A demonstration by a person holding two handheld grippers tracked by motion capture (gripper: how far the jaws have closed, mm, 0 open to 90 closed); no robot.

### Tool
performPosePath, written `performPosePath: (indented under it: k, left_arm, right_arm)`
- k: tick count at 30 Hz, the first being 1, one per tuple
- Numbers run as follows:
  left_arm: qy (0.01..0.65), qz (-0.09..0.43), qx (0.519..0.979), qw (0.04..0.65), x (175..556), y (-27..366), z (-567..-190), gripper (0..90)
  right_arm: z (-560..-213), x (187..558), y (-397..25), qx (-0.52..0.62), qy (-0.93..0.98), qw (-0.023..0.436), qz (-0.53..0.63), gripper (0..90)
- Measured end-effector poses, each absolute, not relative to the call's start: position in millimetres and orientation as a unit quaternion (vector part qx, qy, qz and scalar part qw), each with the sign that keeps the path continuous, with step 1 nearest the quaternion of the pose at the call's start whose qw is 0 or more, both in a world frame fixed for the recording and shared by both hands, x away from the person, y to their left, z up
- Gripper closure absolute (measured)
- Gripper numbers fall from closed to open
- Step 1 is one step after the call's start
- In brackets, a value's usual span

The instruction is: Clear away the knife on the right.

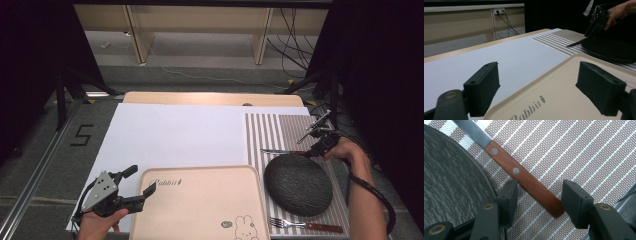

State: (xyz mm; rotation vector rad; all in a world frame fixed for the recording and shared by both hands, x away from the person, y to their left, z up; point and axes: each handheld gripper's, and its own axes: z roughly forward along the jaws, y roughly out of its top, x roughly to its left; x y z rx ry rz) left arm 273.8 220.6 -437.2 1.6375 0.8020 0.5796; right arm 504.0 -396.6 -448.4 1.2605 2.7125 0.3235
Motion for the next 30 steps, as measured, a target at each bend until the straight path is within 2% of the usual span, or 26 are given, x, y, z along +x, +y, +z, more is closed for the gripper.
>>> performPosePath:
  k: [7, 13, 30]
  left_arm:
    - [0.341, 0.247, 0.699, 0.578, 273.6, 220.4, -437.1, 17.5]
    - [0.341, 0.247, 0.698, 0.579, 273.8, 220.6, -437.2, 17.5]
    - [0.343, 0.247, 0.699, 0.576, 273.8, 220.7, -437.2, 17.6]
  right_arm:
    - [-448.0, 505.6, -394.0, 0.427, 0.896, 0.054, 0.108, 47.1]
    - [-446.8, 506.9, -392.8, 0.427, 0.896, 0.065, 0.104, 47.4]
    - [-450.7, 509.0, -387.1, 0.411, 0.906, 0.058, 0.088, 57.4]
